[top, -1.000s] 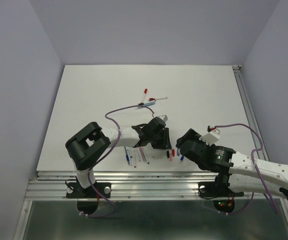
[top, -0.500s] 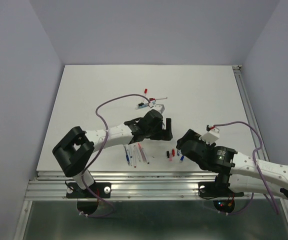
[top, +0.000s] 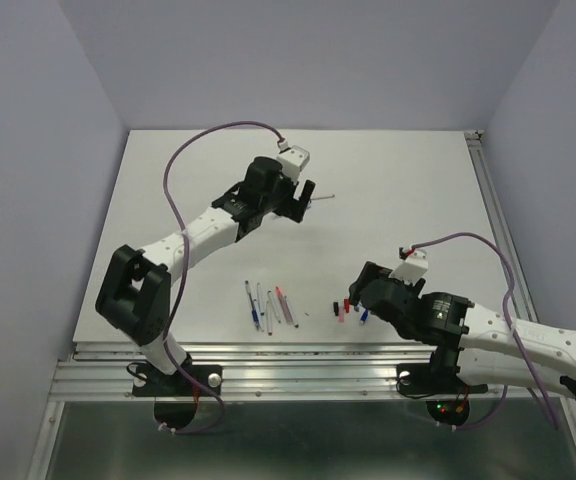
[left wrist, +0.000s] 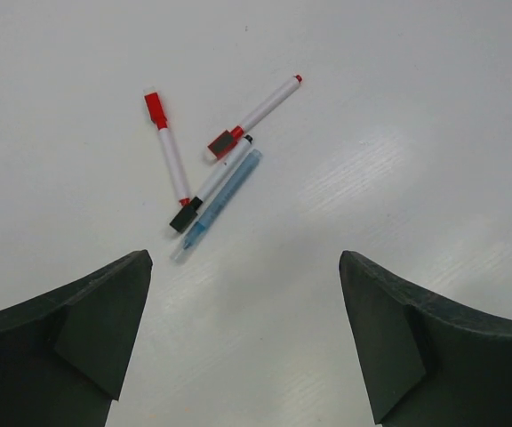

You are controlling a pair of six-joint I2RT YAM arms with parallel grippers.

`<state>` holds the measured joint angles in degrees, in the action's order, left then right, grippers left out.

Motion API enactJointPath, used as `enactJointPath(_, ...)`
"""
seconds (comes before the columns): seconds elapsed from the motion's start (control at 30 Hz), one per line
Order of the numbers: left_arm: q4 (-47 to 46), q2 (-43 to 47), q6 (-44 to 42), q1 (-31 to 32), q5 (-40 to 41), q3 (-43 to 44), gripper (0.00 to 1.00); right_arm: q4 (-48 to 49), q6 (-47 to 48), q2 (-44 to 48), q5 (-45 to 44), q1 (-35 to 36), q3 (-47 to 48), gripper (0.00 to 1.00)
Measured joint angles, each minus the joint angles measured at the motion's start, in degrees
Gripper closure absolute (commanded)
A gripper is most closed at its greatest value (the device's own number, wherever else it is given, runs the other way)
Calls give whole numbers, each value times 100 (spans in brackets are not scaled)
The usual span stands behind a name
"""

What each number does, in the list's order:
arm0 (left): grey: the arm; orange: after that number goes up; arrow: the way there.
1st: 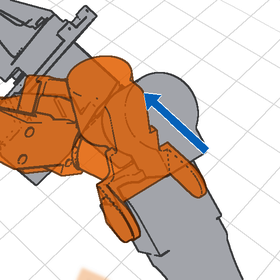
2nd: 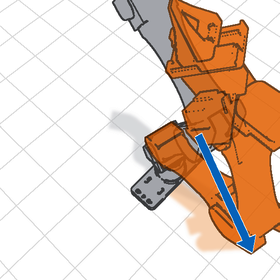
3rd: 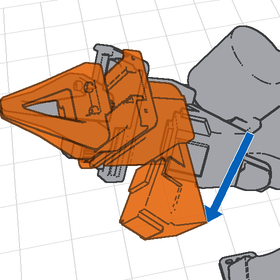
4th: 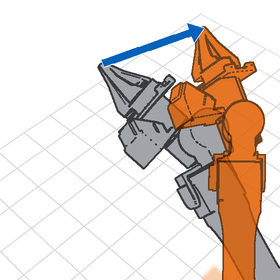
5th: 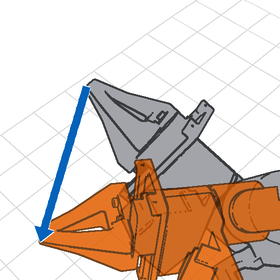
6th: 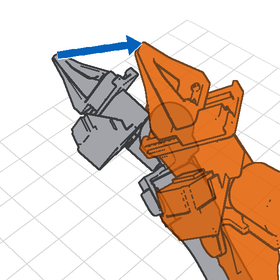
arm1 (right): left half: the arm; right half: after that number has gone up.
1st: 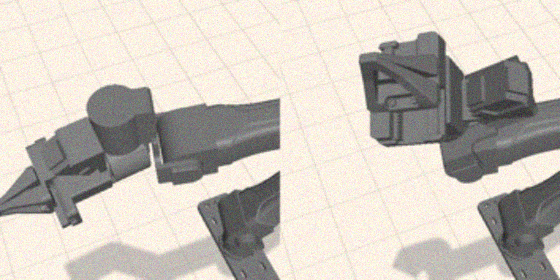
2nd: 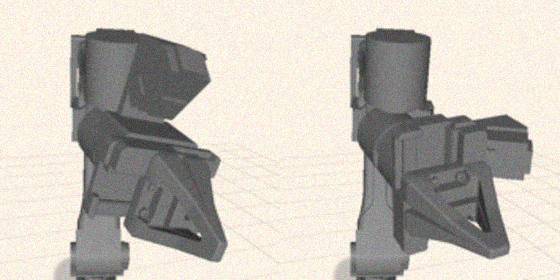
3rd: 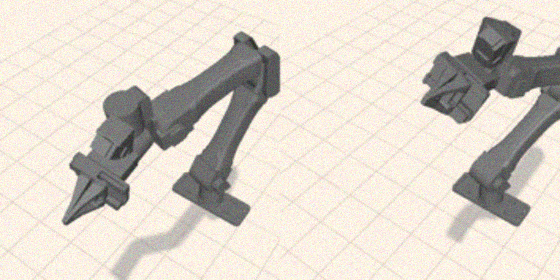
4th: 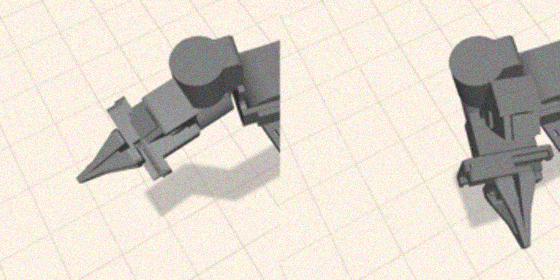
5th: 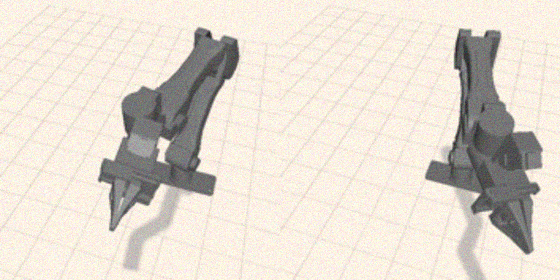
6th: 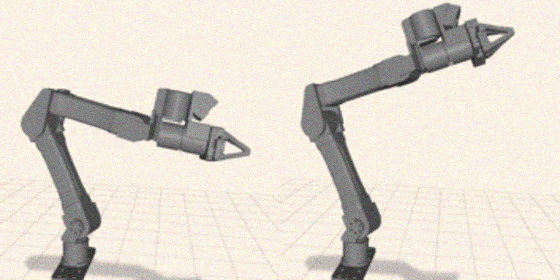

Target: Open the pen caps

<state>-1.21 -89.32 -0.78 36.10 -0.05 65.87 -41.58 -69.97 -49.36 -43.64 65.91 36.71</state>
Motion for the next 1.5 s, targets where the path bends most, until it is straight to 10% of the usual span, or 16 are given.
enactJointPath(0.5, 1029, -2813, -1333, -442, -964, 2651, 24, 358, 514, 111, 205, 0, 0, 0)
enactJointPath(1.5, 1624, -4044, -826, -922, -844, 4356, 42, 452, 616, -31, 203, 0, 2, 0)
